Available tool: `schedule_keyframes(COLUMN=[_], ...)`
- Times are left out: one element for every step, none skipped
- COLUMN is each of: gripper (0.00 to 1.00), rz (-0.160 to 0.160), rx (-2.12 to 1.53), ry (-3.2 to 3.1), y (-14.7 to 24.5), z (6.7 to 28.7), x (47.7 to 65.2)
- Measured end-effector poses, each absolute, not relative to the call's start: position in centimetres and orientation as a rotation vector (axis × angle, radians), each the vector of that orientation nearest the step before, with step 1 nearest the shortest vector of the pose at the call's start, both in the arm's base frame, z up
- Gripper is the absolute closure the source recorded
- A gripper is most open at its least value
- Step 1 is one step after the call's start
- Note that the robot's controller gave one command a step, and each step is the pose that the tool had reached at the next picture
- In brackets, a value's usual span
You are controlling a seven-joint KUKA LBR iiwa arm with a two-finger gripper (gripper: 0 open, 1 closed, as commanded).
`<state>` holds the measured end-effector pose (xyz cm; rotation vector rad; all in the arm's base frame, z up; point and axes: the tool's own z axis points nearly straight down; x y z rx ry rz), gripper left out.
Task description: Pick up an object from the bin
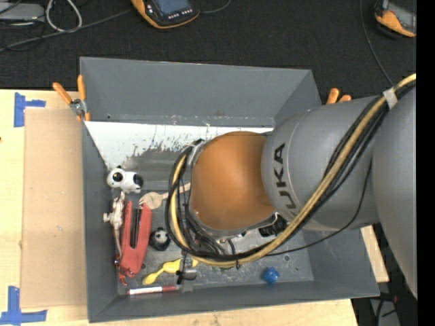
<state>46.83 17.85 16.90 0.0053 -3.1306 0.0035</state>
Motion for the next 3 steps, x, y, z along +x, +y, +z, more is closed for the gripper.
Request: schedule_keyframes(gripper=[0.00, 0.00, 0.00], rz=[0.001, 0.000, -0.005], rx=[-0.003, 0.163, 0.177], ry=[-3.139, -3.135, -3.165], y=[17.7, 15.6, 15.4], z=[17.3, 8.7, 7.0], x=[47.0, 47.4, 47.8])
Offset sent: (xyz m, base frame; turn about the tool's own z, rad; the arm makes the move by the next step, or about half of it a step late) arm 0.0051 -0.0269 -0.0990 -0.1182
